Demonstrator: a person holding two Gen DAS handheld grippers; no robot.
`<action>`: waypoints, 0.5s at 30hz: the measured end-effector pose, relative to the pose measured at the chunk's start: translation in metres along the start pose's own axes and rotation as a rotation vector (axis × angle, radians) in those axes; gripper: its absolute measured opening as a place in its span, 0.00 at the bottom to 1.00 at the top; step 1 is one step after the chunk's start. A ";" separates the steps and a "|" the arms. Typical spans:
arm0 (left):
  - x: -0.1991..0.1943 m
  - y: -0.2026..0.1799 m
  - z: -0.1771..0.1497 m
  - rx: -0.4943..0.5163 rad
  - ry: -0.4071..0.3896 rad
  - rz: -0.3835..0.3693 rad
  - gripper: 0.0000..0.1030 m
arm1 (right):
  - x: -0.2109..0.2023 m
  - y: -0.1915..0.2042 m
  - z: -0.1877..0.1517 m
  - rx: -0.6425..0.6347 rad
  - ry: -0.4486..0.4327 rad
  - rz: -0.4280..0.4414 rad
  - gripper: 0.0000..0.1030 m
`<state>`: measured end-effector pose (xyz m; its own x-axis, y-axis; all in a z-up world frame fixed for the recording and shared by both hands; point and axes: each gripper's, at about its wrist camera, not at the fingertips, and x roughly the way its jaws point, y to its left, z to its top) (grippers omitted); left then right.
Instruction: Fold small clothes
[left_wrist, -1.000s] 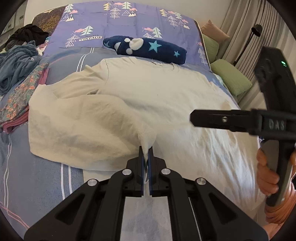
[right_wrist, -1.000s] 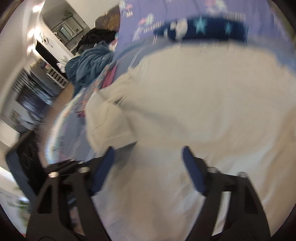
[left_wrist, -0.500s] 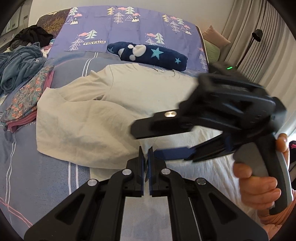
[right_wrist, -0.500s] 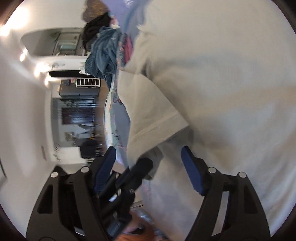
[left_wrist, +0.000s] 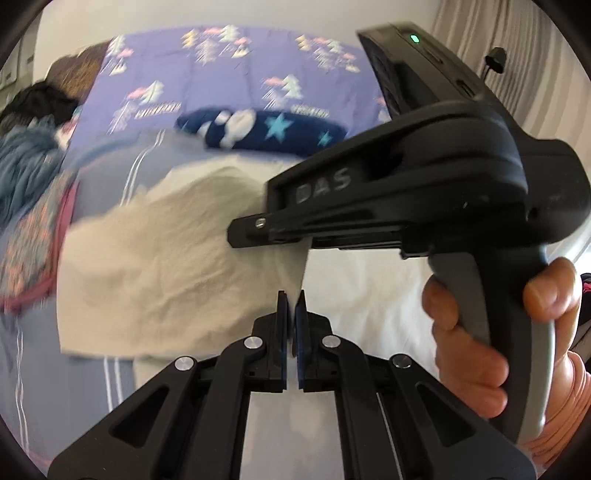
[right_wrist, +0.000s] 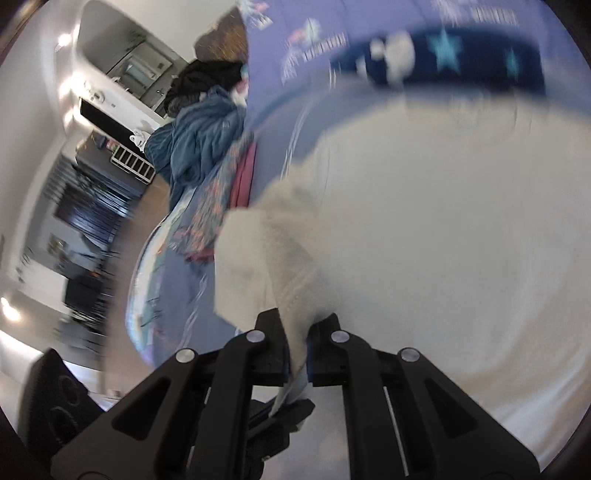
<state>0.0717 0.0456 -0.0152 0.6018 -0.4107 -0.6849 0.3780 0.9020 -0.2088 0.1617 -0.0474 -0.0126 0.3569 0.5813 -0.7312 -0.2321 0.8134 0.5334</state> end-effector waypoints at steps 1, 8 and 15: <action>0.002 -0.009 0.014 0.016 -0.016 -0.009 0.03 | -0.008 -0.005 0.007 -0.014 -0.016 -0.015 0.06; 0.033 -0.069 0.073 0.107 -0.041 -0.096 0.03 | -0.070 -0.061 0.046 -0.054 -0.129 -0.125 0.06; 0.101 -0.126 0.092 0.171 0.038 -0.163 0.03 | -0.092 -0.137 0.054 -0.031 -0.184 -0.281 0.06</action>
<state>0.1499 -0.1216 0.0061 0.4977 -0.5407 -0.6782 0.5833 0.7873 -0.1997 0.2096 -0.2139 0.0047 0.5676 0.3232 -0.7572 -0.1280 0.9432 0.3066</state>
